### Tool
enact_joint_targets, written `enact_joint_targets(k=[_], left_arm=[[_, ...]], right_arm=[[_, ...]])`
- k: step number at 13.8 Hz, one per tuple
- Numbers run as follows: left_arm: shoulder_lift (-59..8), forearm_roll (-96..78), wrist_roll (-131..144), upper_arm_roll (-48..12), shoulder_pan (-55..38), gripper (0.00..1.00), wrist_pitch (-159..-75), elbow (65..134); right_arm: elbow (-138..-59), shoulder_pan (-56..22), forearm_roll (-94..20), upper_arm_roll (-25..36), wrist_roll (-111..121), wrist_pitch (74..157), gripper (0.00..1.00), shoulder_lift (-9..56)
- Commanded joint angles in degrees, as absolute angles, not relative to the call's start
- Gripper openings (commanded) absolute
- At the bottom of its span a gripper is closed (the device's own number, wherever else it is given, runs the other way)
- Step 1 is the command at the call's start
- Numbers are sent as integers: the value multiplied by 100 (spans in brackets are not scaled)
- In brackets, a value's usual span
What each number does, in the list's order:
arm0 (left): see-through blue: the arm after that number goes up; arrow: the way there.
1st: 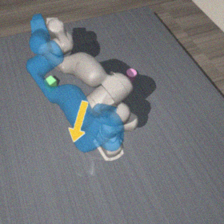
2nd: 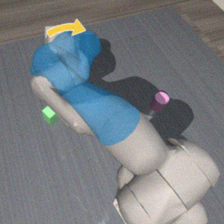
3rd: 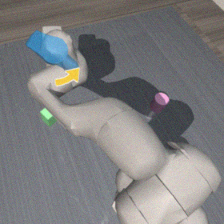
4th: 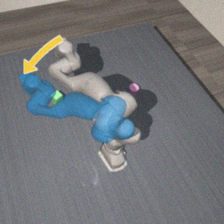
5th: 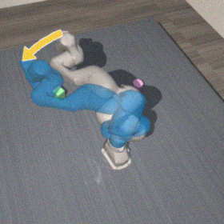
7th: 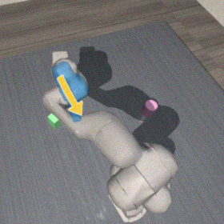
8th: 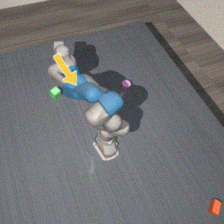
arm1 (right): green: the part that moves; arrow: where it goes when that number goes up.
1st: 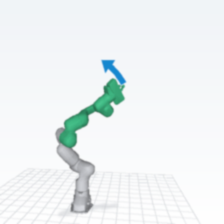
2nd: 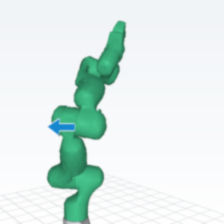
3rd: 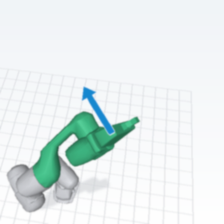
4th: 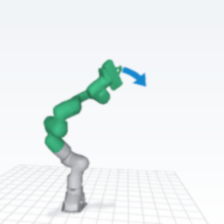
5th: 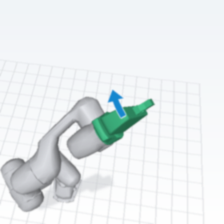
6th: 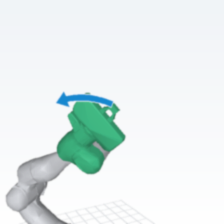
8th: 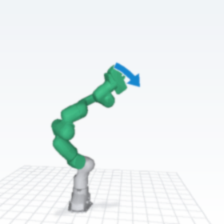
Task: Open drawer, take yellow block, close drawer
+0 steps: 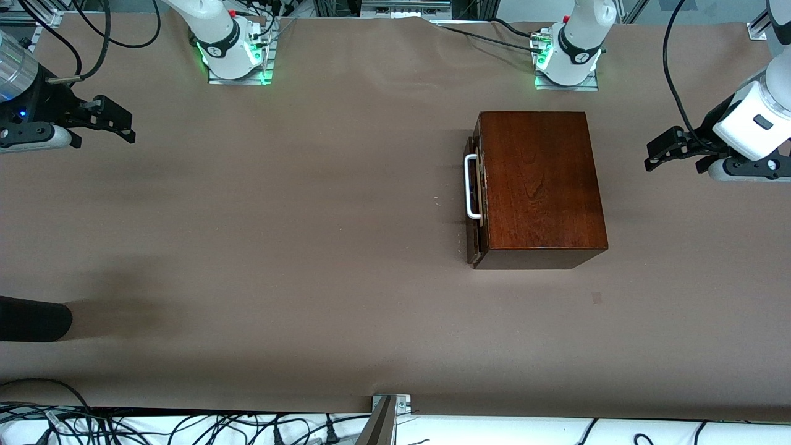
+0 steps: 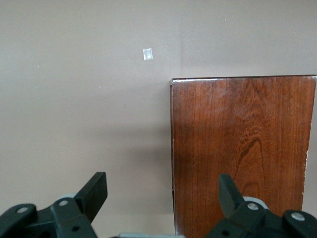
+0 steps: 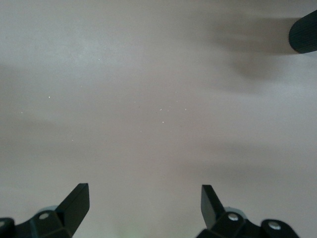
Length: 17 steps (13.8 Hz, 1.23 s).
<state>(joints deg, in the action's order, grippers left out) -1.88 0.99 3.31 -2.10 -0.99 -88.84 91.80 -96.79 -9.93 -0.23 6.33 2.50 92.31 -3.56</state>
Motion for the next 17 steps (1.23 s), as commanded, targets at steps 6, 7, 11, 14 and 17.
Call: enact_joint_targets(k=[6,7,11,14,17], left_arm=[[-281,62,360,-211,-88,100,-8745,8982],[-281,62,378,-211,-79,100,-8745,8982],[-316,62,360,-211,-79,100,-8736,8982],[-334,62,343,-220,-79,100,-8736,8982],[-343,53,360,-228,-97,100,-8701,8991]], right_arm=[[-9562,-967,35,624,246,9141,100,-316],[-9554,-967,35,615,246,9158,100,-316],[-9554,-976,26,615,246,9167,100,-316],[-9554,-976,35,615,246,9158,100,-316],[-9554,-984,18,615,237,9158,100,-316]])
